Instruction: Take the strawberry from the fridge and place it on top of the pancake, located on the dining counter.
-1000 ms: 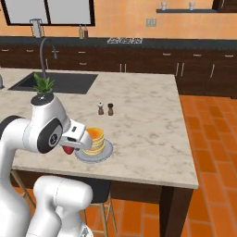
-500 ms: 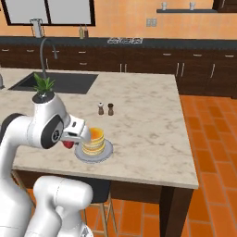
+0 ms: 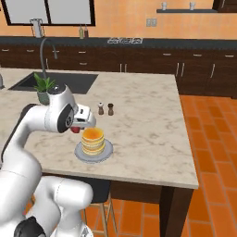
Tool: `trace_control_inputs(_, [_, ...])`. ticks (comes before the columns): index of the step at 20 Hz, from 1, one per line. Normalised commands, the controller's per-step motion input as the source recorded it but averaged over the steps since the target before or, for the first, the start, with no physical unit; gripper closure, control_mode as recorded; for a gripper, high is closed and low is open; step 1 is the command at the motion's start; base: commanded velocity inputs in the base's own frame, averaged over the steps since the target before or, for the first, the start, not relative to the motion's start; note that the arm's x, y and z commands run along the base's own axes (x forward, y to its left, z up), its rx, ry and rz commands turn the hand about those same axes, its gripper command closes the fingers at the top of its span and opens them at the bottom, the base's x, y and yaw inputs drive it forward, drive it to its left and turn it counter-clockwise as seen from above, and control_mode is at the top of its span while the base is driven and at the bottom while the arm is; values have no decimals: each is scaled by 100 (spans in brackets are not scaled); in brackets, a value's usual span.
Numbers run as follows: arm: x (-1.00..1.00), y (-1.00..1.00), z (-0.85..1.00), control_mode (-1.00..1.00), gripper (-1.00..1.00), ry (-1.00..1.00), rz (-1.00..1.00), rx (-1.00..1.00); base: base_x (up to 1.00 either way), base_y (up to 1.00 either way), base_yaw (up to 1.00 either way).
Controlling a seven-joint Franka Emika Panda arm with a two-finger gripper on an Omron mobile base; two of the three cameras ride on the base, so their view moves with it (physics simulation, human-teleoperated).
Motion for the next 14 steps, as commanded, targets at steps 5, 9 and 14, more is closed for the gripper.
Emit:
trace_control_inputs(5, [100,-6,-57,-100,100,13,-7,-1,0,0,0])
trace_control_inputs(9, [84,-10,-57,-100,100,9,-3,0,0,0,0])
trace_control_inputs(14, [36,-1,-25,-100,100,1,0,0,0,0,0])
